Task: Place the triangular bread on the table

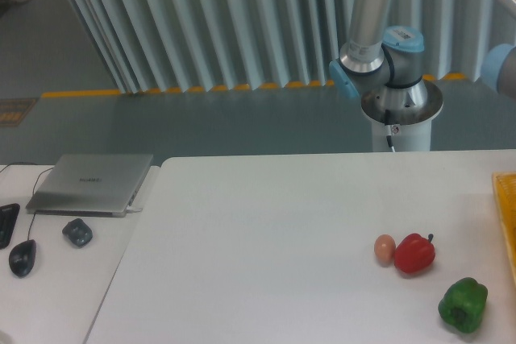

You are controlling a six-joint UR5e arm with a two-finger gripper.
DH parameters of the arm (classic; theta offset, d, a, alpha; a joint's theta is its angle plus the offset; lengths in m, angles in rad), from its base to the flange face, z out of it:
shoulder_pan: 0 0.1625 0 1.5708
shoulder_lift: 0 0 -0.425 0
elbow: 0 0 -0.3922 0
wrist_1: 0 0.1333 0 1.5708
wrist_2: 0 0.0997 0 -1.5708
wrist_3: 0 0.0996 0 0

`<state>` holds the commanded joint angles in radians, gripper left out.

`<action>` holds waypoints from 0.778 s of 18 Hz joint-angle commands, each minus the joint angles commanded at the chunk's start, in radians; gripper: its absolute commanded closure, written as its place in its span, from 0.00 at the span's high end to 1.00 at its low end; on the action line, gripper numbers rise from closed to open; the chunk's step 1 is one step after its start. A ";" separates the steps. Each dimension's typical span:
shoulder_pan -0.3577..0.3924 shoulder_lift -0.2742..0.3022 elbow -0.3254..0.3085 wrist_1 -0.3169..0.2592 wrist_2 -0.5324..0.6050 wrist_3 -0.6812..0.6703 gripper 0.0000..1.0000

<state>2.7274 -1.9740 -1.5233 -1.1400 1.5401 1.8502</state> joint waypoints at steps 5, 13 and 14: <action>0.012 -0.038 0.008 0.026 -0.001 -0.068 1.00; 0.006 -0.060 0.005 0.034 0.000 -0.075 1.00; 0.006 -0.065 0.005 0.034 0.000 -0.077 1.00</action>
<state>2.7336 -2.0386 -1.5186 -1.1060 1.5401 1.7733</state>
